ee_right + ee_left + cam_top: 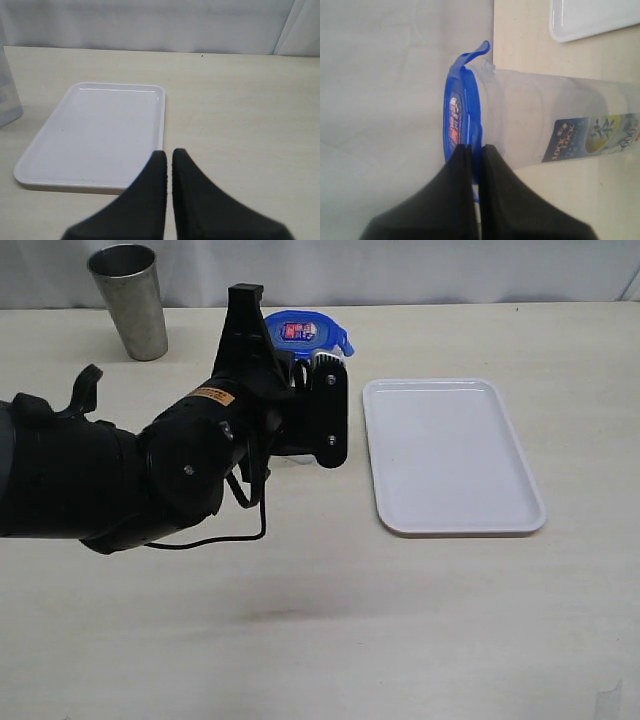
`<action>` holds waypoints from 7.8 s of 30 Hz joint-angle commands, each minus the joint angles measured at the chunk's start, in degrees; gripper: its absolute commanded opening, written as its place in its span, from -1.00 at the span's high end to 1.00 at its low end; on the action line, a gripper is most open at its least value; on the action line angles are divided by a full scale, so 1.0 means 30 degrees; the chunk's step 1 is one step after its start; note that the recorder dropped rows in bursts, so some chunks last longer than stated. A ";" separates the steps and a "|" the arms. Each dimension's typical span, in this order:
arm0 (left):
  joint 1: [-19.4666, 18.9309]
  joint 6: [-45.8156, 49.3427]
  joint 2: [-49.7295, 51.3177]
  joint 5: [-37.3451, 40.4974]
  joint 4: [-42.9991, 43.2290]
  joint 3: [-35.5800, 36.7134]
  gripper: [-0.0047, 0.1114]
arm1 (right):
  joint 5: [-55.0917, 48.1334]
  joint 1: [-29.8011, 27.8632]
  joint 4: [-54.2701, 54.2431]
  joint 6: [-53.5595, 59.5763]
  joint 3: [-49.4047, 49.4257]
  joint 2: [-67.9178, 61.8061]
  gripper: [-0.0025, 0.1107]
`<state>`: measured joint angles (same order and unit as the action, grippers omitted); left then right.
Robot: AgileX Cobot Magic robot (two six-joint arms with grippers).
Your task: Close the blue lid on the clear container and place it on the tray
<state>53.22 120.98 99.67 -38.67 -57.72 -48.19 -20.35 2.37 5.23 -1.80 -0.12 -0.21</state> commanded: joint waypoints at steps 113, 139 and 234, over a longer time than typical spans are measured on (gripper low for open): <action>0.0031 0.0599 -0.0167 0.0220 -0.0497 0.0007 0.92 | 0.0173 -0.0095 -0.0023 0.0010 0.0040 0.0070 0.88; 0.0031 0.0599 -0.0167 0.0059 0.0024 0.0007 0.92 | 0.0173 -0.0095 -0.0023 0.0010 0.0040 0.0070 0.88; -1.3000 -4.8020 -0.0957 -0.2722 3.3039 0.0361 0.92 | 0.0173 -0.0095 -0.0023 0.0010 0.0040 0.0070 0.88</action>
<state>17.68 -8.79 95.68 -34.12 24.05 -47.55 -20.35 2.37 5.23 -1.80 -0.12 -0.21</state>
